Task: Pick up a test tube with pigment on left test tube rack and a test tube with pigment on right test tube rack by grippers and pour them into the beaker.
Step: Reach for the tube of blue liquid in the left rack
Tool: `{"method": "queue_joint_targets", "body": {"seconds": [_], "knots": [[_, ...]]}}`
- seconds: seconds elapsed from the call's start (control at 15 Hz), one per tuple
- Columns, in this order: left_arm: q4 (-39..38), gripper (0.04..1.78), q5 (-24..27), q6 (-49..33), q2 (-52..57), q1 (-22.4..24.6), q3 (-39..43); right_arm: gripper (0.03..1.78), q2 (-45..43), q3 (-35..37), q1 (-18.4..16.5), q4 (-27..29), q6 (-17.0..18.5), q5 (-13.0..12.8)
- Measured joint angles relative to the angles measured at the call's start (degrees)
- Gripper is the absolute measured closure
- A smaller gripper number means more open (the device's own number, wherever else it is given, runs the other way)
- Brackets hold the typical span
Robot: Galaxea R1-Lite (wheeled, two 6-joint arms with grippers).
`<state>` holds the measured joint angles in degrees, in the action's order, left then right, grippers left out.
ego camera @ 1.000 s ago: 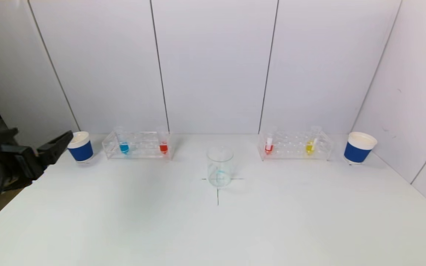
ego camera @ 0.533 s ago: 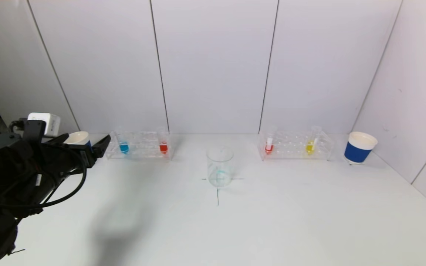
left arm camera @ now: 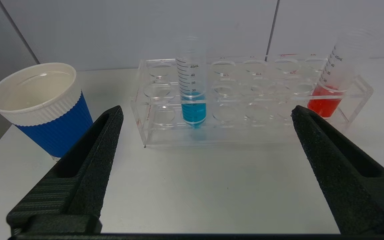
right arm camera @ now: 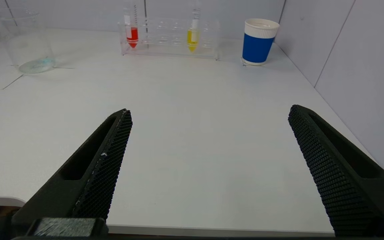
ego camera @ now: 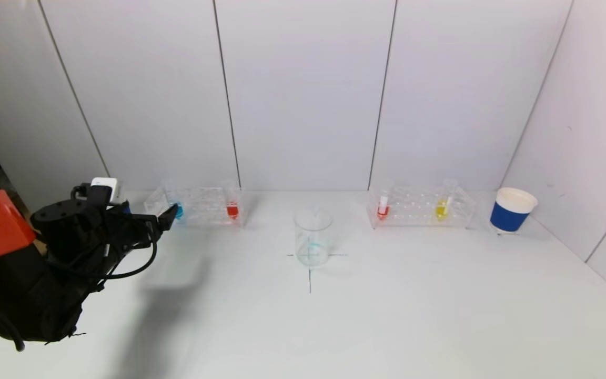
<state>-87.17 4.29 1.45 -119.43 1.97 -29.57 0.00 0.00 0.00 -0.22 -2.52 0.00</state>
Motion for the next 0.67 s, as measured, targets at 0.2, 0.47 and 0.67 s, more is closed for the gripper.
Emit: {"method": "queue_joint_targets", "body": {"seconds": [0.2,0.47,0.67], "knots": [[0.00,0.06,0.91,-0.09,-2.69,1.16,-2.26,0.10,0.00,0.00,0.00,-0.02,0.00,-0.02],[0.00,0.06,2.46,-0.07,-5.62,1.63,-5.86,0.10,0.00,0.00,0.00,-0.02,0.00,0.00],[0.00,0.06,2.93,0.20,-7.63,1.71,-9.70,0.10,0.00,0.00,0.00,-0.02,0.00,-0.02]]}}
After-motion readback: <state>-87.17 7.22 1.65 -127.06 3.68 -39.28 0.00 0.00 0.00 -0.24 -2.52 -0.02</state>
